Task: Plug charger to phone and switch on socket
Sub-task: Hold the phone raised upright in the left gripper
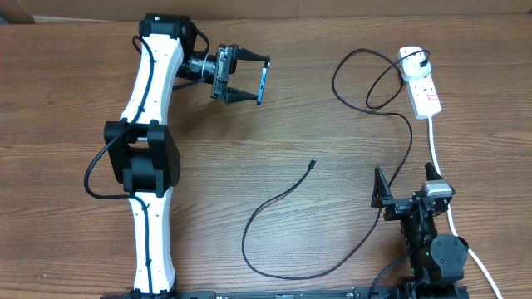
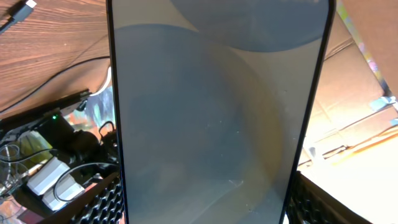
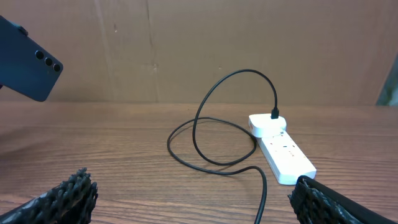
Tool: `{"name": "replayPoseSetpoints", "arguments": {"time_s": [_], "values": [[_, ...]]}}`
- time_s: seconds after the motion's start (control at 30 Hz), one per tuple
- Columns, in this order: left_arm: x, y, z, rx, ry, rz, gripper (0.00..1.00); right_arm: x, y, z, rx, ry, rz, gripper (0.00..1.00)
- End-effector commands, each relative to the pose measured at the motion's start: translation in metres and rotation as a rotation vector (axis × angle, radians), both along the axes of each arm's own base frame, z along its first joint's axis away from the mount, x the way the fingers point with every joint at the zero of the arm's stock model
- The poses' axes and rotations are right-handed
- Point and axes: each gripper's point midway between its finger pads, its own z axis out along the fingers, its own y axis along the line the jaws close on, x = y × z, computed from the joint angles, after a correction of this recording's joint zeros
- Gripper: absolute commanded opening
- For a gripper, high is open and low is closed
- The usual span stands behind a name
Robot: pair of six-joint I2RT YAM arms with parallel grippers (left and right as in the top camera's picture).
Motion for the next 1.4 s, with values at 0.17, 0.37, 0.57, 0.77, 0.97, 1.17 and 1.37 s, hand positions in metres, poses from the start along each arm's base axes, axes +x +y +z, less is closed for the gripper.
{"name": "replayPoseSetpoints", "arguments": {"time_s": [0.17, 0.37, 0.57, 0.77, 0.97, 1.17, 1.37], "values": [[0.0051, 0.0006, 0.0207, -0.085, -0.017, 0.023, 0.66, 0.0001, -0.0001, -0.0017, -0.004, -0.004, -0.003, 1.00], [0.0050, 0.0004, 0.0208, -0.088, -0.041, 0.019, 0.66, 0.0001, -0.0001, -0.0017, -0.004, -0.004, -0.003, 1.00], [0.0055, -0.0005, 0.0250, -0.117, -0.079, 0.018, 0.64, 0.0001, -0.0001, -0.0017, -0.004, -0.004, -0.003, 1.00], [0.0055, -0.0005, 0.0249, -0.117, -0.078, 0.018, 0.64, 0.0001, -0.0001, -0.0017, -0.004, -0.004, -0.003, 1.00], [0.0055, -0.0005, 0.0250, -0.117, -0.078, 0.018, 0.64, 0.0001, -0.0001, -0.0017, -0.004, -0.004, -0.003, 1.00], [0.0055, -0.0005, 0.0249, -0.117, -0.078, 0.018, 0.64, 0.0001, -0.0002, -0.0017, -0.004, -0.004, -0.003, 1.00], [0.0055, -0.0005, 0.0249, -0.117, -0.079, 0.018, 0.64, 0.0001, -0.0001, -0.0017, -0.004, -0.004, -0.003, 1.00]]}}
